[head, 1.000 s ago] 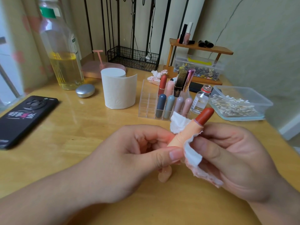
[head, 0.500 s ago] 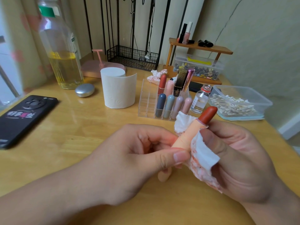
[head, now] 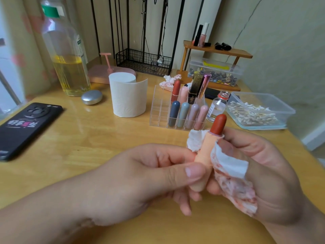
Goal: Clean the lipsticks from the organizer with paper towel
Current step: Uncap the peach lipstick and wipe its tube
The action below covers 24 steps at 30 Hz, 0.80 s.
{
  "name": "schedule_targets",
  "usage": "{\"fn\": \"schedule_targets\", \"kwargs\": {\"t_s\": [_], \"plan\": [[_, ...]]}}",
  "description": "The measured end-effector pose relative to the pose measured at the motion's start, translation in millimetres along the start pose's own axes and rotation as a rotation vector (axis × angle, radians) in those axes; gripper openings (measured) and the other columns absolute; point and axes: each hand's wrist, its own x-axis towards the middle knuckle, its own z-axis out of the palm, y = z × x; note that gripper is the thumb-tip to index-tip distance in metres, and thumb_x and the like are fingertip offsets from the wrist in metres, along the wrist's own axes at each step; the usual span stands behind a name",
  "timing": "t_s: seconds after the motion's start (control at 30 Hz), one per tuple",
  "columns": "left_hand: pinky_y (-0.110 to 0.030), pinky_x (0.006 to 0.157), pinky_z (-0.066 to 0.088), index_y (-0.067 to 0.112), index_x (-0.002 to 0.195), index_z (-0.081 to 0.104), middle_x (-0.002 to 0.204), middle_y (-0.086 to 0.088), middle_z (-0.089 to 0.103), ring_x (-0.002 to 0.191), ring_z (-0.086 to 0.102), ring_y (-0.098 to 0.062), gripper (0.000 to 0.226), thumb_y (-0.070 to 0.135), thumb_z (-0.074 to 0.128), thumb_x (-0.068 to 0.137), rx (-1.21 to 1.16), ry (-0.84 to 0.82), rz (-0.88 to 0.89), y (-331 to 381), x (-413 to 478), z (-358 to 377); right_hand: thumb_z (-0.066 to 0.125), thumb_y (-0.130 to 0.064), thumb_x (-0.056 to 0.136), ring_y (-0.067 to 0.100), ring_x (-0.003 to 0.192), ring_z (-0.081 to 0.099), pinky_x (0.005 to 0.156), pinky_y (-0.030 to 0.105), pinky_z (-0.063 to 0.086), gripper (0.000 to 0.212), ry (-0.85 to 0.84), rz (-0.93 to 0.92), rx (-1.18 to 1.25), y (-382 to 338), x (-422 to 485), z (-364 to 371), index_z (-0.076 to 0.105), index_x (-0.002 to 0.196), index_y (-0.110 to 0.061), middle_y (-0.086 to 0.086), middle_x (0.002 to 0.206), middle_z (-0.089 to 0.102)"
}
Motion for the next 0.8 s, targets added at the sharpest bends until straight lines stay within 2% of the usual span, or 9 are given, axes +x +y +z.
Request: {"fn": "schedule_targets", "kwargs": {"t_s": [0.1, 0.2, 0.27, 0.33, 0.43, 0.53, 0.57, 0.67, 0.8], "plan": [[-0.028, 0.068, 0.054, 0.007, 0.094, 0.071, 0.093, -0.012, 0.07, 0.073, 0.059, -0.017, 0.015, 0.016, 0.059, 0.092, -0.01, 0.036, 0.017, -3.0, 3.3, 1.9, 0.071, -0.025, 0.087, 0.028, 0.053, 0.057, 0.053, 0.03, 0.049, 0.027, 0.004, -0.006, -0.007, -0.3, -1.8, -3.2, 0.069, 0.096, 0.0, 0.023, 0.069, 0.062], [-0.029, 0.062, 0.053, 0.009, 0.085, 0.075, 0.082, -0.013, 0.071, 0.064, 0.059, -0.021, 0.012, 0.02, 0.069, 0.083, 0.096, 0.162, 0.075, -5.2, 5.0, 1.9, 0.071, -0.024, 0.085, 0.032, 0.066, 0.055, 0.058, 0.037, 0.049, 0.033, 0.033, -0.023, 0.02, 2.3, 0.9, -3.1, 0.069, 0.103, 0.003, 0.024, 0.079, 0.062], [-0.028, 0.058, 0.054, 0.005, 0.084, 0.075, 0.076, -0.013, 0.07, 0.06, 0.06, -0.021, 0.013, 0.016, 0.076, 0.078, 0.126, 0.226, 0.102, -4.9, 4.9, 3.5, 0.068, -0.019, 0.088, 0.041, 0.083, 0.057, 0.076, 0.046, 0.053, 0.031, -0.019, -0.042, 0.086, 4.3, -0.5, -3.6, 0.069, 0.111, 0.003, 0.027, 0.094, 0.064], [-0.027, 0.055, 0.054, 0.007, 0.08, 0.075, 0.069, -0.01, 0.07, 0.057, 0.062, -0.017, 0.012, 0.014, 0.081, 0.071, 0.136, 0.286, 0.114, -5.3, 4.0, 7.1, 0.07, -0.023, 0.086, 0.051, 0.089, 0.051, 0.084, 0.055, 0.045, 0.031, 0.016, -0.036, 0.023, 5.6, -1.1, -4.1, 0.072, 0.11, -0.003, 0.031, 0.096, 0.06], [-0.03, 0.051, 0.054, 0.008, 0.075, 0.07, 0.065, -0.016, 0.069, 0.054, 0.062, -0.021, 0.026, 0.022, 0.086, 0.059, 0.152, 0.405, 0.112, -9.4, 4.0, 11.3, 0.072, -0.033, 0.085, 0.06, 0.078, 0.037, 0.076, 0.06, 0.03, 0.031, 0.044, -0.026, -0.053, 6.5, -0.7, -3.2, 0.072, 0.103, -0.007, 0.039, 0.084, 0.049], [-0.034, 0.05, 0.055, 0.009, 0.075, 0.065, 0.066, -0.02, 0.067, 0.055, 0.06, -0.027, 0.036, 0.027, 0.089, 0.055, 0.217, 0.485, 0.101, -13.1, 4.0, 11.6, 0.067, -0.033, 0.088, 0.048, 0.082, 0.04, 0.069, 0.043, 0.038, 0.027, 0.025, -0.028, -0.097, 6.5, 1.4, -2.0, 0.074, 0.104, -0.013, 0.029, 0.085, 0.055], [-0.034, 0.051, 0.055, 0.009, 0.077, 0.066, 0.067, -0.017, 0.067, 0.056, 0.06, -0.025, 0.033, 0.026, 0.088, 0.059, 0.211, 0.446, 0.086, -11.8, 3.9, 10.3, 0.064, -0.029, 0.091, 0.043, 0.081, 0.042, 0.07, 0.035, 0.043, 0.025, 0.0, -0.032, -0.069, 5.7, 1.7, -0.8, 0.074, 0.106, -0.012, 0.025, 0.086, 0.056], [-0.031, 0.059, 0.056, 0.002, 0.088, 0.068, 0.075, -0.012, 0.066, 0.062, 0.062, -0.02, 0.017, 0.018, 0.073, 0.084, 0.048, 0.131, -0.016, -3.1, 3.0, 4.7, 0.053, -0.007, 0.097, 0.037, 0.064, 0.051, 0.066, 0.03, 0.054, 0.026, -0.135, -0.02, 0.167, 3.4, 2.0, 2.4, 0.063, 0.116, 0.007, 0.032, 0.079, 0.049], [-0.029, 0.064, 0.055, 0.002, 0.088, 0.067, 0.093, -0.018, 0.067, 0.072, 0.064, -0.021, 0.016, 0.012, 0.059, 0.097, -0.128, -0.027, -0.061, 1.1, 2.0, -0.1, 0.066, -0.02, 0.091, 0.023, 0.054, 0.059, 0.053, 0.031, 0.051, 0.028, -0.055, -0.004, 0.059, 3.4, 0.1, -1.4, 0.067, 0.106, 0.003, 0.026, 0.07, 0.057]]}}
